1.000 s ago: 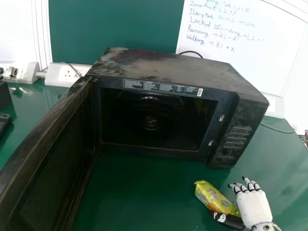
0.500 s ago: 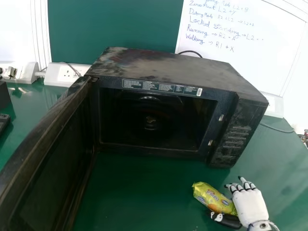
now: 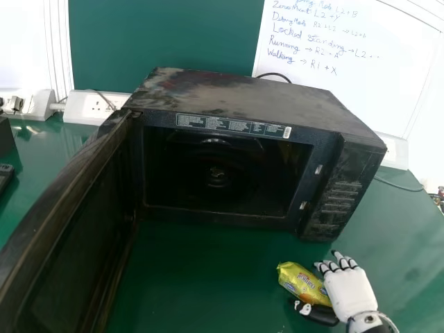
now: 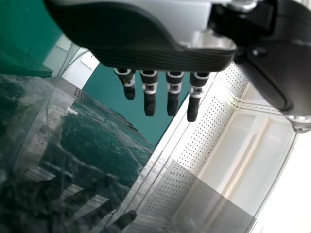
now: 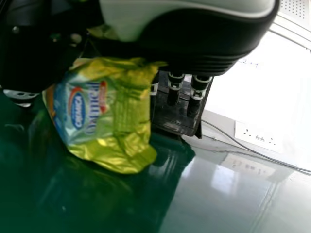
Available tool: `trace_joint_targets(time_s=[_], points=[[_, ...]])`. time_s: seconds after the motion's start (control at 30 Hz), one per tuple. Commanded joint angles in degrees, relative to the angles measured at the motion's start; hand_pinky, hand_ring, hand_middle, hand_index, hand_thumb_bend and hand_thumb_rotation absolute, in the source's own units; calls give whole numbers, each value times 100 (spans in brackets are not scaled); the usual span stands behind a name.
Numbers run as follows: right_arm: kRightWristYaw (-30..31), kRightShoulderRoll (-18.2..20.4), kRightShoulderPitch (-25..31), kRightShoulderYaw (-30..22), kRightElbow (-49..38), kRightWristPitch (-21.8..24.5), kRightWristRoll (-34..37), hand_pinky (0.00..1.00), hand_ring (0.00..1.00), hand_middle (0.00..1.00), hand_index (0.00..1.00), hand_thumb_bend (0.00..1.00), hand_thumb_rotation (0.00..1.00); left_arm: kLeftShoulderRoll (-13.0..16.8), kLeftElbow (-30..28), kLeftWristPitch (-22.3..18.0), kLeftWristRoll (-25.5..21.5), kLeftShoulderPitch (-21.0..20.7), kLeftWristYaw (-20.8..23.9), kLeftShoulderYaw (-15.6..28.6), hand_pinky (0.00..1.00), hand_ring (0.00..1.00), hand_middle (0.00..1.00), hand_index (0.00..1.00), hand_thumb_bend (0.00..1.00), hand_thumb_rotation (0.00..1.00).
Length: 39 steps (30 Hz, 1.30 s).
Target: Put biscuit inside oven
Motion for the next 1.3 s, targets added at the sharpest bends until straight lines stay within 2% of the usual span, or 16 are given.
trace_joint_targets(time_s=[0.0,0.33,0.5,0.73,1.03,1.27], points=[[51,-59,-28,84,-39,-17,28,91,84,87,86,92,57,-558,-38,37,-24,197,36,-183,90,93,96,90,95,63],[89,-82,-53,144,-90,-64,33,89,83,86,85,91,54,-547,-103,-50,23,279,98,-288,90,93,96,90,94,62],[-97,-38,-56,100,14,-266,327,71,79,83,82,92,43,-540,-178,-38,-8,334,177,-327,90,92,96,90,94,62],[-349,-97,5,51,61,-434,449,61,75,80,79,95,37,-501,-203,-33,-48,357,153,-355,90,93,96,91,94,63],[-445,-226,212,41,-4,-371,163,68,78,82,82,97,39,-502,-225,-114,-22,408,207,-383,89,93,96,90,94,63],[-913,-385,409,53,156,-458,-87,69,77,82,80,98,35,-493,-217,-129,-57,463,198,-417,90,93,95,90,95,63]])
